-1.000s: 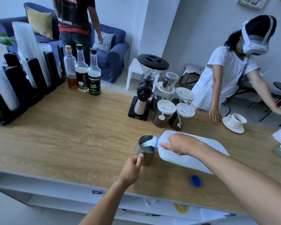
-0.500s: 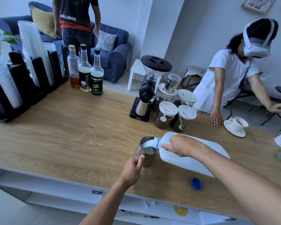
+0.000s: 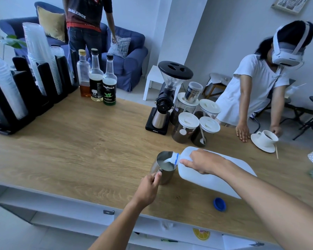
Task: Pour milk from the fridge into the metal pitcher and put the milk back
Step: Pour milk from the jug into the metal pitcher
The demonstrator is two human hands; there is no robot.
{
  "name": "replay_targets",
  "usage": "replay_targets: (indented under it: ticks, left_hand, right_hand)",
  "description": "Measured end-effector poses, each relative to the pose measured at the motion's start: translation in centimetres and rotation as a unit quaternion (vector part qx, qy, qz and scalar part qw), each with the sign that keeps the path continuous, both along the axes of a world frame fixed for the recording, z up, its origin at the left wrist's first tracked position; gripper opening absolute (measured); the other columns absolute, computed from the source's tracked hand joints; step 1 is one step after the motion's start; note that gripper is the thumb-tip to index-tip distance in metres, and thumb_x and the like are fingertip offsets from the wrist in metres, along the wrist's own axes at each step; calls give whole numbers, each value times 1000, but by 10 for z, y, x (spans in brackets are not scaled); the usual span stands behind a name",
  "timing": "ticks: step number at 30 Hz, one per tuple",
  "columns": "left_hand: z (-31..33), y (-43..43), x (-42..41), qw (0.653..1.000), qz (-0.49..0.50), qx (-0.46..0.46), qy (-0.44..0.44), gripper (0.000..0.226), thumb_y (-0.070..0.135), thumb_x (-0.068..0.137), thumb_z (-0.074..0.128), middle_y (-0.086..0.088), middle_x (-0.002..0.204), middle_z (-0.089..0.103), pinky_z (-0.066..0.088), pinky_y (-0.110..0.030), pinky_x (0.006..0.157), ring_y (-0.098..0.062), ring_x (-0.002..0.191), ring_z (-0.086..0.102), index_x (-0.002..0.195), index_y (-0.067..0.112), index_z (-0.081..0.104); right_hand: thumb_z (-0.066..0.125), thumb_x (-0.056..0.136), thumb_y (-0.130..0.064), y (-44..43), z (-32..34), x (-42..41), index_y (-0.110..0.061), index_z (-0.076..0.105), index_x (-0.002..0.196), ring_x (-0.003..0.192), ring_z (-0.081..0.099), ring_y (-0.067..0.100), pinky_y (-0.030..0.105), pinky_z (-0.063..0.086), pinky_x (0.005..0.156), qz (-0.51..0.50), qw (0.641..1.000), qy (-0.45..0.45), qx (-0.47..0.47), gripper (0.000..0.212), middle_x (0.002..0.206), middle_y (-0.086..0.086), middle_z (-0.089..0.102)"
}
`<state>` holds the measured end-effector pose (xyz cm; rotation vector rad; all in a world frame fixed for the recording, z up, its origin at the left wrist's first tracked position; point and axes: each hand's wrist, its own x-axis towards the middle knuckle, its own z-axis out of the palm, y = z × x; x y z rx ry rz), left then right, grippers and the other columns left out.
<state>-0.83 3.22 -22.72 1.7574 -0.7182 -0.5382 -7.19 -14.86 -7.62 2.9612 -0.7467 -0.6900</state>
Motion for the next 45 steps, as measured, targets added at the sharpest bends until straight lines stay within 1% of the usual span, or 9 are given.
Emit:
replay_targets:
  ticks: [4, 8, 13, 17, 22, 29, 35, 42, 45]
  left_hand:
    - [2, 0, -1, 1000, -1, -2, 3, 43, 33, 103, 37, 13, 53, 22, 18, -25, 52, -6, 54, 21, 64, 22, 24]
    - [2, 0, -1, 1000, 0, -2, 1, 41, 33, 103, 37, 11, 58, 23, 19, -28, 53, -8, 55, 22, 65, 19, 27]
    - [3, 1, -1, 1000, -3, -4, 4, 41, 32, 103, 37, 13, 53, 23, 19, -24, 51, -5, 53, 21, 65, 18, 29]
    - [2, 0, 0, 1000, -1, 1, 4, 42, 33, 103, 37, 13, 53, 22, 18, -25, 50, -6, 53, 20, 65, 18, 29]
    - [2, -1, 0, 1000, 3, 16, 0, 43, 32, 103, 37, 13, 47, 22, 19, -23, 47, -5, 47, 22, 63, 19, 27]
    - [2, 0, -1, 1000, 5, 18, -4, 44, 33, 103, 37, 12, 52, 21, 19, -24, 48, -6, 49, 21, 63, 21, 23]
    - [3, 0, 0, 1000, 3, 16, -6, 45, 33, 103, 37, 12, 52, 22, 19, -23, 47, -6, 49, 21, 62, 21, 23]
    - [2, 0, -1, 1000, 3, 8, -7, 44, 33, 103, 37, 12, 52, 22, 18, -23, 48, -6, 50, 20, 63, 20, 23]
    - [1, 0, -1, 1000, 2, 8, -6, 45, 33, 103, 37, 12, 50, 21, 18, -23, 48, -6, 49, 20, 62, 21, 22]
  right_hand:
    - [31, 95, -60, 2, 3, 1, -14, 36, 61, 53, 38, 16, 35, 31, 56, 7, 1000, -1, 5, 57, 60, 2, 41]
    - [33, 96, -59, 4, 7, 1, -14, 36, 61, 53, 38, 15, 33, 28, 52, 8, 1000, -1, 4, 56, 60, 1, 40]
    - [32, 96, -60, 2, 5, 1, -14, 39, 63, 56, 40, 16, 35, 32, 56, 8, 1000, -1, 8, 57, 63, 2, 43]
    - [32, 96, -58, 3, 6, 1, -14, 38, 62, 55, 39, 16, 36, 32, 57, 12, 1000, -3, 12, 56, 62, 2, 42]
    - [30, 96, -59, 2, 4, 1, -14, 37, 60, 54, 40, 17, 37, 33, 58, 13, 1000, 1, 4, 59, 60, 2, 42]
    - [31, 96, -59, 1, 4, 1, -15, 37, 61, 56, 40, 16, 37, 34, 59, 16, 1000, 2, 10, 56, 62, 2, 41]
    - [31, 97, -58, 2, 6, 0, -14, 37, 61, 55, 39, 16, 33, 30, 55, 19, 1000, 0, 11, 56, 61, 2, 42]
    - [32, 97, -56, 5, 8, 2, -15, 37, 59, 53, 38, 15, 32, 29, 53, 19, 1000, 2, 8, 56, 60, 2, 41]
    - [32, 97, -57, 4, 8, 2, -14, 37, 60, 53, 39, 16, 34, 30, 54, 18, 1000, 0, 9, 57, 60, 2, 42]
